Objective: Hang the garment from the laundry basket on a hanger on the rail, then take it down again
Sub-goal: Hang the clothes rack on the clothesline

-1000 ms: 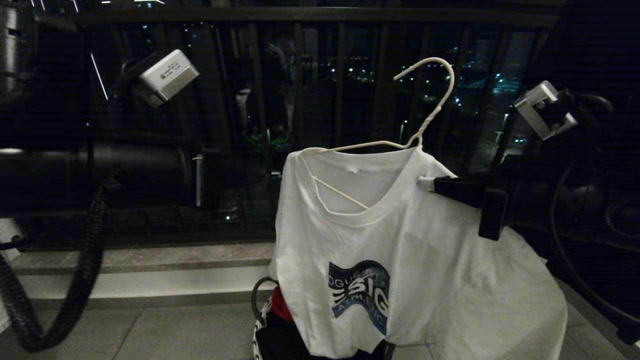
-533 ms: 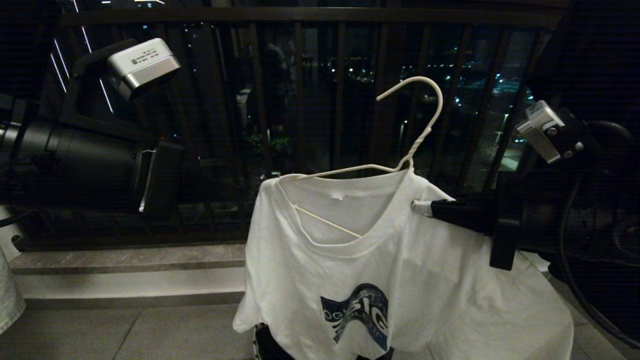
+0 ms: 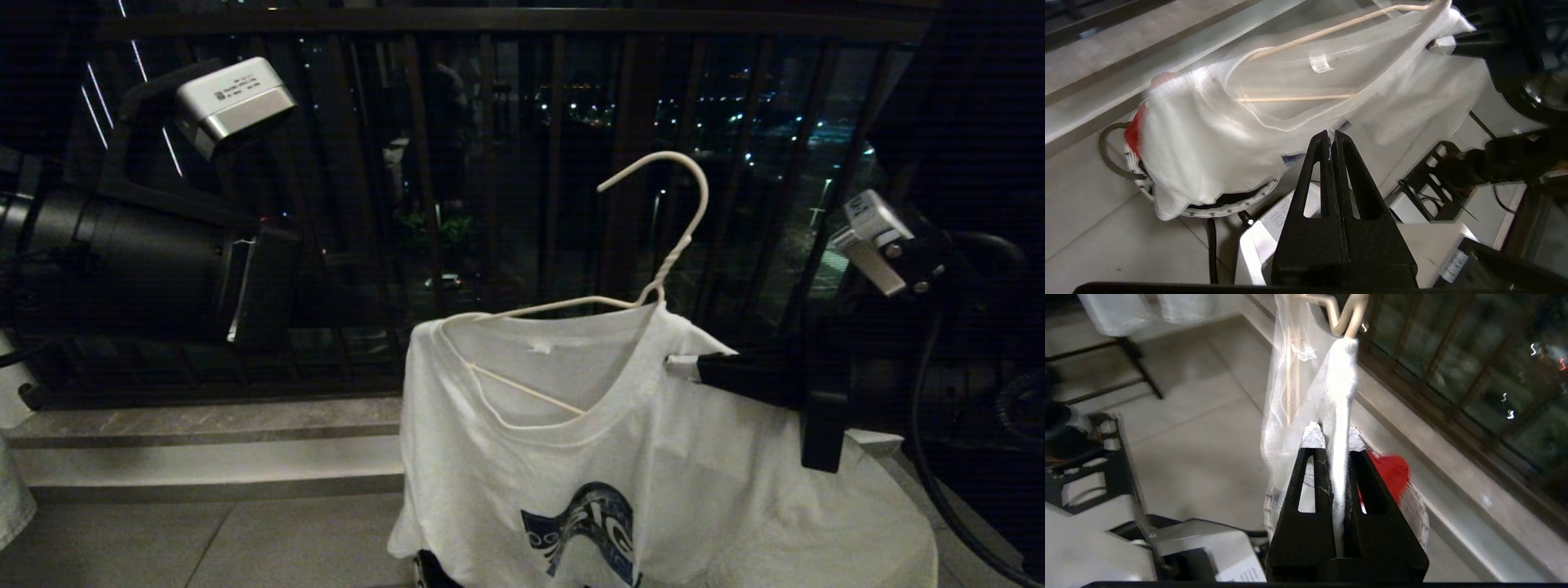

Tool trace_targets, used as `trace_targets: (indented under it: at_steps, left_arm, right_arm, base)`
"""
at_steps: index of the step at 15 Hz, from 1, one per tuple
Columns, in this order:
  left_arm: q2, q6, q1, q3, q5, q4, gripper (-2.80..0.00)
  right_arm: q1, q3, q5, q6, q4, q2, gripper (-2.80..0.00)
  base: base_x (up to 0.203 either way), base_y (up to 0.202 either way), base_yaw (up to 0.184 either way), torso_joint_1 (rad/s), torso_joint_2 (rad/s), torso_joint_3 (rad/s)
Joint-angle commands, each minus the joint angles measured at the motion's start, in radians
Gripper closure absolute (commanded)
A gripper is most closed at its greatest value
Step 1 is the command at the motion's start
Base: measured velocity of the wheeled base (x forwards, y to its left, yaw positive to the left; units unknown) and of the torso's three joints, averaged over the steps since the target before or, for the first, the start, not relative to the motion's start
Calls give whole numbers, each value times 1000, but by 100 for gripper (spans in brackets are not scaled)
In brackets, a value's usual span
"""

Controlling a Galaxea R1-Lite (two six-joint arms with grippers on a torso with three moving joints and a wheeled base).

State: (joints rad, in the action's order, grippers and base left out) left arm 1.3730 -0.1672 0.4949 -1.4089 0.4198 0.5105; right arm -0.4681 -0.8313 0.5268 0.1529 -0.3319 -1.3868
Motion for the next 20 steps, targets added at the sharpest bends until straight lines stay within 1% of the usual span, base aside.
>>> trace_targets:
  at_steps: [1,5,12,20]
  left_arm:
    - [5,-2,-1,1,2,2,0]
    - [0,-2,1,-1,2,0,0]
    - [-23,-2,1,-5,2,7,0]
    - [-45,-13,8,-16,7,6,0]
  right_arm:
    - [0,-5,2,2,-2,-8,0]
    - [0,-5,1,2,-2,-6,0]
    - [-8,1,2,4,3,4,0]
    - [-44,13,2,19,78,87,0]
  base:
    - [0,0,0,72,-325,-332]
    - [0,0,0,96,-512,-331]
    - [0,0,0,155,-465,-318]
    - [0,0,0,195,-497,-301]
